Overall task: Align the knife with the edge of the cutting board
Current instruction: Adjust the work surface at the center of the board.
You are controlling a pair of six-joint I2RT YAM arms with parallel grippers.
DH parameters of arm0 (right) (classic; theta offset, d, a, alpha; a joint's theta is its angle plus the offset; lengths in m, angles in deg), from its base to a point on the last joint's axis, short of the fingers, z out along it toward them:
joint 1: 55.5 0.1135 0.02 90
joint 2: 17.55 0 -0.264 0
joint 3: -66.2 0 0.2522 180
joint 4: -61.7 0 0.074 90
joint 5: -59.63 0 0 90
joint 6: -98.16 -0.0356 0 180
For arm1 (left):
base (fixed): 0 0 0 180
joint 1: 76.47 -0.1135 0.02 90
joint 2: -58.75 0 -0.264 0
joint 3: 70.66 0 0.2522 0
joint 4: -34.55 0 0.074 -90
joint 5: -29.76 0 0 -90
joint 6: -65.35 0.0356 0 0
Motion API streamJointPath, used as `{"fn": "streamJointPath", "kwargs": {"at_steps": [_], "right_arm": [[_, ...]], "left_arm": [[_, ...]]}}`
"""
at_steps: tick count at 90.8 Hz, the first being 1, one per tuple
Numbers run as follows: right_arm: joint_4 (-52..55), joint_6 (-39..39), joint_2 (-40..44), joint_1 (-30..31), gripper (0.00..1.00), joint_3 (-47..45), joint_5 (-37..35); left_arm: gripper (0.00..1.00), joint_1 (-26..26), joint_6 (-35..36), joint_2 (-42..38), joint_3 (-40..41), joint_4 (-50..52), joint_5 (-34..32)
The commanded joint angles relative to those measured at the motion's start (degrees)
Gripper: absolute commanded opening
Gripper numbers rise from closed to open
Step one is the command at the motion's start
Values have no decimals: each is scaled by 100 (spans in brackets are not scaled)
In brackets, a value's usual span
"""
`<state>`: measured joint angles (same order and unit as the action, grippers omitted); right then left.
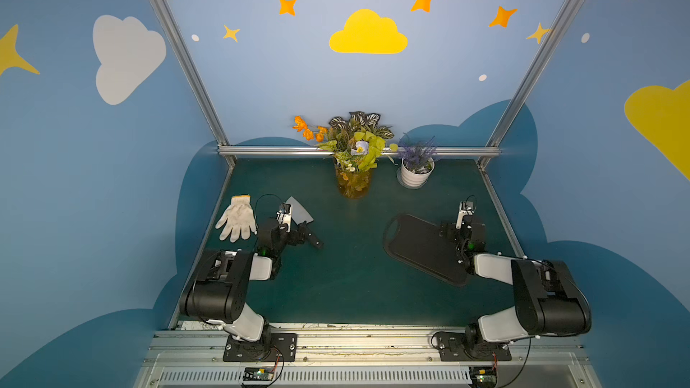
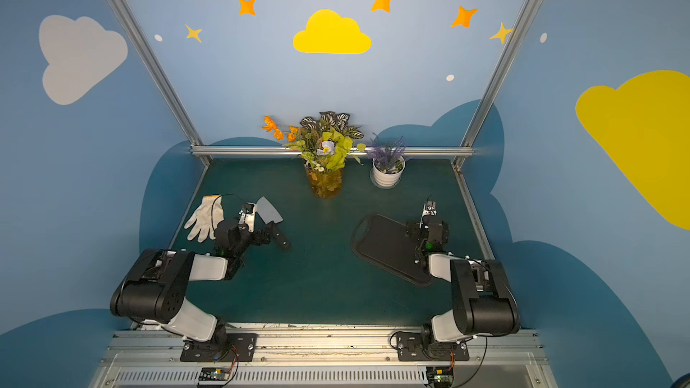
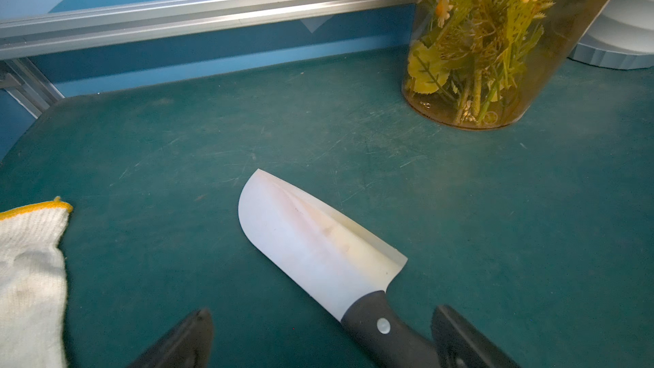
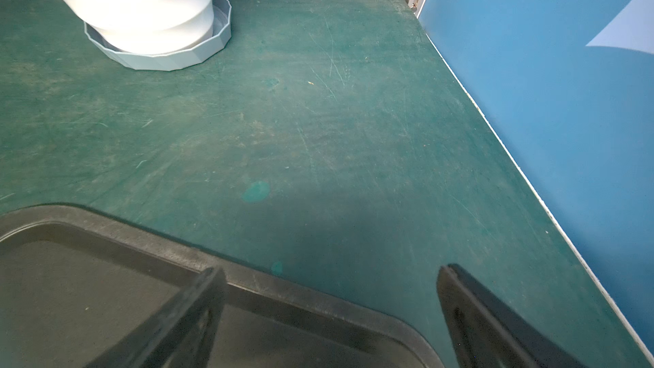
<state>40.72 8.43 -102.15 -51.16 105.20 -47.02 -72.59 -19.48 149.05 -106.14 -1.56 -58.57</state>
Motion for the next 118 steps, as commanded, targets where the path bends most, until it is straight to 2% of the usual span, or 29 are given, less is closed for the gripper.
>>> {"fn": "streamJointPath", "kwargs": {"at_steps": [1, 22, 79, 118], "right_arm": [[-87, 7, 48, 7, 98, 76, 3], [-94, 6, 47, 9, 98, 77, 0], [-88, 7, 48, 8, 98, 83, 2], [-93, 14, 44, 20, 98, 86, -6]], "left_arm": [[100, -19, 62, -58, -30, -132, 79], [100, -19, 54, -147, -77, 88, 57], [100, -37, 37, -92, -39, -75, 104], [100, 75, 92, -87, -35, -93, -123]]}}
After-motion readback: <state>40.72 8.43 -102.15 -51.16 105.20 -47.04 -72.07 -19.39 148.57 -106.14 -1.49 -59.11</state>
